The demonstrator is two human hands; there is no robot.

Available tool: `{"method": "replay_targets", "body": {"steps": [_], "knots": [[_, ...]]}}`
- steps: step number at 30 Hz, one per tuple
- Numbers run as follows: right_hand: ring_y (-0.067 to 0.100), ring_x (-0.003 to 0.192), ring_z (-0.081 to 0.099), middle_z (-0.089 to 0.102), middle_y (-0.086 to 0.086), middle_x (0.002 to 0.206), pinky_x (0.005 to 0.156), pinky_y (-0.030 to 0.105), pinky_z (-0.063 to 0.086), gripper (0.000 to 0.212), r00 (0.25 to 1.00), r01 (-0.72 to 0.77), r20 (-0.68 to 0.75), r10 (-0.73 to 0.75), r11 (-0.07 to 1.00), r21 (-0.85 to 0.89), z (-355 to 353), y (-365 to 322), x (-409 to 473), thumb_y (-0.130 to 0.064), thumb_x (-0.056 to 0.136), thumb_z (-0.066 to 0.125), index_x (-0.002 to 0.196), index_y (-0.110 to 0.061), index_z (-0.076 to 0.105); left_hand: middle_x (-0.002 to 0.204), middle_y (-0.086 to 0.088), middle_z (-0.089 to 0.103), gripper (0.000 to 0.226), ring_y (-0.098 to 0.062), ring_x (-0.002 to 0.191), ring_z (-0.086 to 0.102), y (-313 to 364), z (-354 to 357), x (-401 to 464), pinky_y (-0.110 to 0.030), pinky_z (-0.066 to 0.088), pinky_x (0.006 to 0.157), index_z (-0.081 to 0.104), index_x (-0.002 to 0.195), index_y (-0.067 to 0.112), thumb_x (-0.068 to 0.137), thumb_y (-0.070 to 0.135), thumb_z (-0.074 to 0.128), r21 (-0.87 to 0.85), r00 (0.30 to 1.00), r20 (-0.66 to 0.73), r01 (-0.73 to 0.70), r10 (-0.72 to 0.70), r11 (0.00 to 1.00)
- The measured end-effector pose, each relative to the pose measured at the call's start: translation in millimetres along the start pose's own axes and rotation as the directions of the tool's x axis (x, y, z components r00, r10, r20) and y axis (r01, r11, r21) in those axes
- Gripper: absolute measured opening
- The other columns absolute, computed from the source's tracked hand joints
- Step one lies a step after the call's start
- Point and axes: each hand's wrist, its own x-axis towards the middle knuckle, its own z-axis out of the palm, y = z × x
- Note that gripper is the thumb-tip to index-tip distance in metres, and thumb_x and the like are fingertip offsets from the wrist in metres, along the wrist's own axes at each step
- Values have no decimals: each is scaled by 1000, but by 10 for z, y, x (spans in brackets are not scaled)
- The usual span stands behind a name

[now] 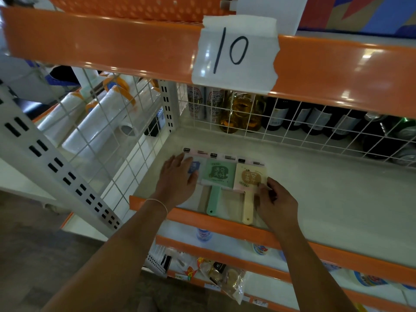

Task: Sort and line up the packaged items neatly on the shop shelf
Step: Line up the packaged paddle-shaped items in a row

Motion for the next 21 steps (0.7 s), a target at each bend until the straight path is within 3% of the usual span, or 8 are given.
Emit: {"method": "replay_targets", "body": {"steps": [3,10,15,21], "knots": [[-6,70,59,62,-19,76,63,5,38,19,1000,-26,17,25,1000,10,-18,-22,-4,-24,96,53,109,-26,67,154,-15,30,50,-30,143,23,-45,-16,6,-38,22,117,38,145,10,99,29,47,-64,996,89,10,-4,998],[-5,69,58,63,-16,79,63,4,36,20,999,-20,24,20,1000,-2,-23,-31,-16,-24,96,54,111,-24,67,151,-18,34,44,-29,142,27,-22,21,-33,-33,13,118,44,141,4,100,18,45,6,996,57,-66,65,998],[2,75,62,68,-12,85,70,17,47,21,999,-39,37,39,999,17,-22,-16,-16,-27,95,54,112,-27,66,150,-18,35,44,-29,141,28,-34,16,-39,-32,11,118,45,140,3,99,17,47,-5,995,52,-88,88,996],[9,78,64,69,-9,87,74,24,48,20,998,-51,43,50,998,31,-37,-19,-30,-26,95,54,111,-27,67,151,-18,35,44,-29,142,27,-38,-26,-56,-32,10,118,44,141,2,99,17,46,18,989,107,-108,106,994]]}}
